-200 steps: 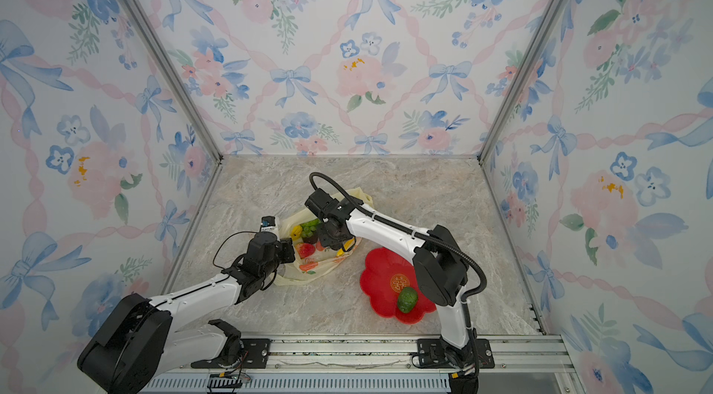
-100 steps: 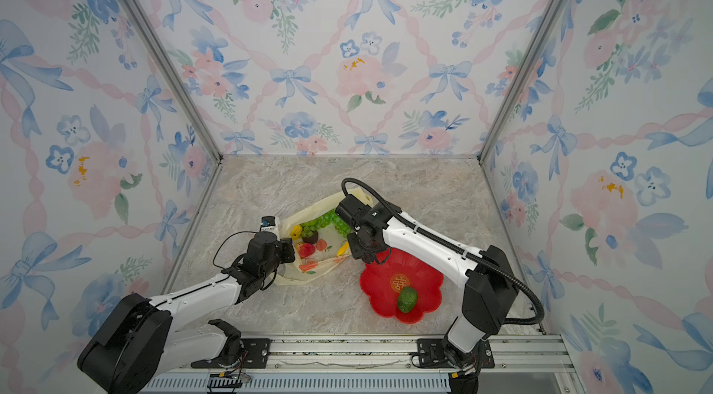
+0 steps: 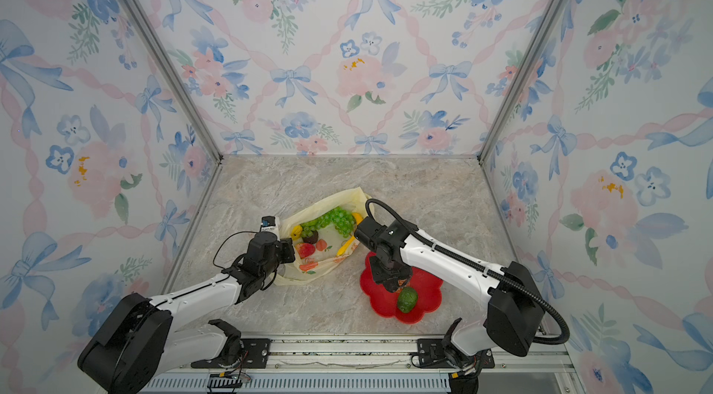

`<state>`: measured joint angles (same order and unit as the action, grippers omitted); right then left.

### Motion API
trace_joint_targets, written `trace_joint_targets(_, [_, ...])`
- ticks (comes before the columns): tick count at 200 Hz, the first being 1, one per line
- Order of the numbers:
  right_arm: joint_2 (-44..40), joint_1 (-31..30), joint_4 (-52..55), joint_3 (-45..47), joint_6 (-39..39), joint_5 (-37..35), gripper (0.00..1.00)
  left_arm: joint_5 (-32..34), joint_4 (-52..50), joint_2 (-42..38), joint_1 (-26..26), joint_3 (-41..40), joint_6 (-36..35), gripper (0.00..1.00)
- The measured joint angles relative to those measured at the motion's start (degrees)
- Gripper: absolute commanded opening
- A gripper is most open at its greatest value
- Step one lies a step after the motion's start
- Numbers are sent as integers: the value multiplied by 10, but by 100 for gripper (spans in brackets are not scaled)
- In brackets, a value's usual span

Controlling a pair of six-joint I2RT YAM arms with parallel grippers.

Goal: Take fruits out of the plastic bag
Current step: Place the fruit on the plate.

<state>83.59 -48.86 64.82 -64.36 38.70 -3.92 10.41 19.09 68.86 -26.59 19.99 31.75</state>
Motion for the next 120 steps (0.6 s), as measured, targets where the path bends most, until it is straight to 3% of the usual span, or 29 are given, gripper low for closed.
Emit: trace_joint_targets(120, [47,-19,13,21,27,48,47,0,0,3,0,0,0,7])
